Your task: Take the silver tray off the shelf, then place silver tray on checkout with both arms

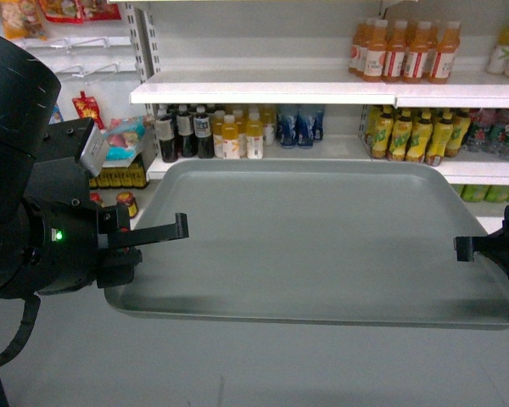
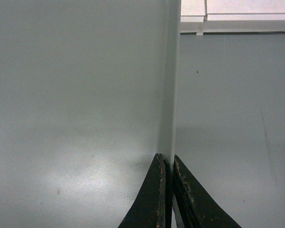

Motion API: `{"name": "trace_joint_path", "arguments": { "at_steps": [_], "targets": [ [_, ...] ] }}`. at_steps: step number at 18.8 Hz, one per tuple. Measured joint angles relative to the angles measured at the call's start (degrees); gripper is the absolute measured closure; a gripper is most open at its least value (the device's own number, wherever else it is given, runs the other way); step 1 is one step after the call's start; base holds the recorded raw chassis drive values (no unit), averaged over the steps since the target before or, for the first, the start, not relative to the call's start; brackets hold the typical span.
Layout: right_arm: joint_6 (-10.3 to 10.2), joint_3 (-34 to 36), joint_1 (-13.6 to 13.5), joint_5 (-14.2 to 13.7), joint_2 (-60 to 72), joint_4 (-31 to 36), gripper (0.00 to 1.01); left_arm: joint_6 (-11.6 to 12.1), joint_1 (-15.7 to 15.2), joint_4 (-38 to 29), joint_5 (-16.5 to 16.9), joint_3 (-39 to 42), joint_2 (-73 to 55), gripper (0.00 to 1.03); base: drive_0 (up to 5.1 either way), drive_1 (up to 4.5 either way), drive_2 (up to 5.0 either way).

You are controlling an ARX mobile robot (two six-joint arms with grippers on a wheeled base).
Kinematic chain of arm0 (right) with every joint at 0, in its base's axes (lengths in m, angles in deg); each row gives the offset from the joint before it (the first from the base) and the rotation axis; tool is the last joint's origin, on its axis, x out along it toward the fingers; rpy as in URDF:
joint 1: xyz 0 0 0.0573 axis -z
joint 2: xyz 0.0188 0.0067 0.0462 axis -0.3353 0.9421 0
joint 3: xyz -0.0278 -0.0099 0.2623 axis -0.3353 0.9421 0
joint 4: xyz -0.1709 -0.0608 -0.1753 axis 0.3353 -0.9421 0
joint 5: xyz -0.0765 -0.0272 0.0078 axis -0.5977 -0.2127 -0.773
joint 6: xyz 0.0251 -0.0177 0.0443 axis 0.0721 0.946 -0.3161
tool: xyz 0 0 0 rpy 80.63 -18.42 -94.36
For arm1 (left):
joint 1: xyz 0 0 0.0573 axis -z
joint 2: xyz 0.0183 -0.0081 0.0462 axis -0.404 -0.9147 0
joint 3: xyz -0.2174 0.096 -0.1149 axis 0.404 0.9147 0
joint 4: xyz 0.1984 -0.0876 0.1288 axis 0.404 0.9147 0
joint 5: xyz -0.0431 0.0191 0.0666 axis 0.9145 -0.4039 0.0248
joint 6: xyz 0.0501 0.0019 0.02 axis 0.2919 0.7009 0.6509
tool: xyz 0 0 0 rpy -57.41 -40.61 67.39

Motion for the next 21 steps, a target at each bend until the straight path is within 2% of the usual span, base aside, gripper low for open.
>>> {"name": "trace_joint_path", "arguments": {
  "at_steps": [15,21],
  "targets": [
    [0.0,0.0,0.1,0.0,0.0,-0.1,0.99,0.0,0.0,0.0,0.0,0.0,0.0,1.00,0.1,-4.14,4.3],
    [0.0,0.1,0.0,0.0,-0.3,-0.2,0.99,0.0,0.1,0.2,-0.1,0.1,0.1,1.00,-4.6,1.60,3.3]
  ]
}}
